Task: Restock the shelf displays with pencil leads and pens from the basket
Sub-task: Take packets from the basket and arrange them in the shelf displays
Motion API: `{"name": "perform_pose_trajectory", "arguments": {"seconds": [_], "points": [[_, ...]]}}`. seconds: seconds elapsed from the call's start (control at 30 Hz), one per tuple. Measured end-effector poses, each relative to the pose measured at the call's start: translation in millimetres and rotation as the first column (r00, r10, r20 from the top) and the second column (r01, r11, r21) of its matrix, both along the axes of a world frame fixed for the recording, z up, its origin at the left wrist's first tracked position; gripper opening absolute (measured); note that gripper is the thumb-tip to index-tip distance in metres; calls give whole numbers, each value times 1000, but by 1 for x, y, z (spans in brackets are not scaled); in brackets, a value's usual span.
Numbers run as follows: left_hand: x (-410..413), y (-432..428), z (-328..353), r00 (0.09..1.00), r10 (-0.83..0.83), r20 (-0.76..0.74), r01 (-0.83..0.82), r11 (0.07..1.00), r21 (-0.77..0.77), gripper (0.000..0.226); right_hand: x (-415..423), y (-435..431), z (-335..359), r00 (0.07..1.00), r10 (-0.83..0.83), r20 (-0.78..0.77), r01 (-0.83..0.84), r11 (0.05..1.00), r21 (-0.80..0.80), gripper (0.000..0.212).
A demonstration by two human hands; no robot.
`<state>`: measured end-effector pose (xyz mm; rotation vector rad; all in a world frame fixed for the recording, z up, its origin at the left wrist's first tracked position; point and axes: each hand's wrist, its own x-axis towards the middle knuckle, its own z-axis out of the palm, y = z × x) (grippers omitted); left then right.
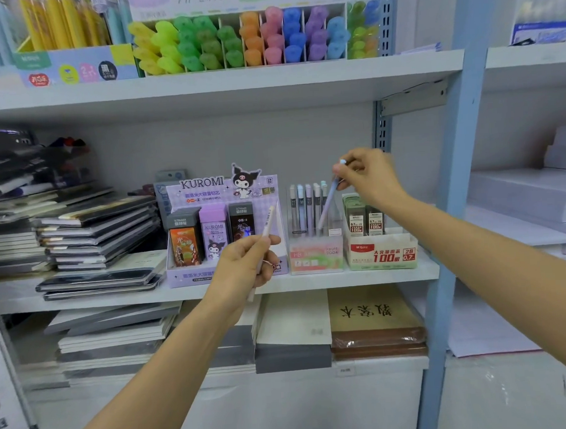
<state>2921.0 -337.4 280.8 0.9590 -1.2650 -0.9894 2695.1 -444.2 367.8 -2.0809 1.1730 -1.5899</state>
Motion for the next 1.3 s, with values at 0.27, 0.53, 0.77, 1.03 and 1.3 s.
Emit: {"name": "perform_pose_trajectory", "arguments": {"seconds": [0.27, 0.53, 0.77, 1.03, 1.3], "points": [[2, -7, -5, 1000, -16, -15, 16, 999, -32, 24, 34, -11, -18, 994, 92, -59, -87, 993, 75, 10], [14, -8, -11, 1000, -7, 14, 7, 1000, -15, 24, 44, -21, -8, 972, 105, -210, -100, 994, 36, 13], [20, -8, -12, 1000, -16, -2, 16, 1000, 18, 16, 53, -27, -11, 970, 134, -202, -124, 990, 60, 14], [22, -2, -10, 1000, 14, -11, -15, 1000, -12, 14, 64, -36, -19, 960, -105, -260, 76, 990, -120, 15], [25, 5, -7, 999, 38, -2, -38, 998, -43, 11, 66, 12, -10, 942, 328, -71, -321, 942, 103, 21]]}}
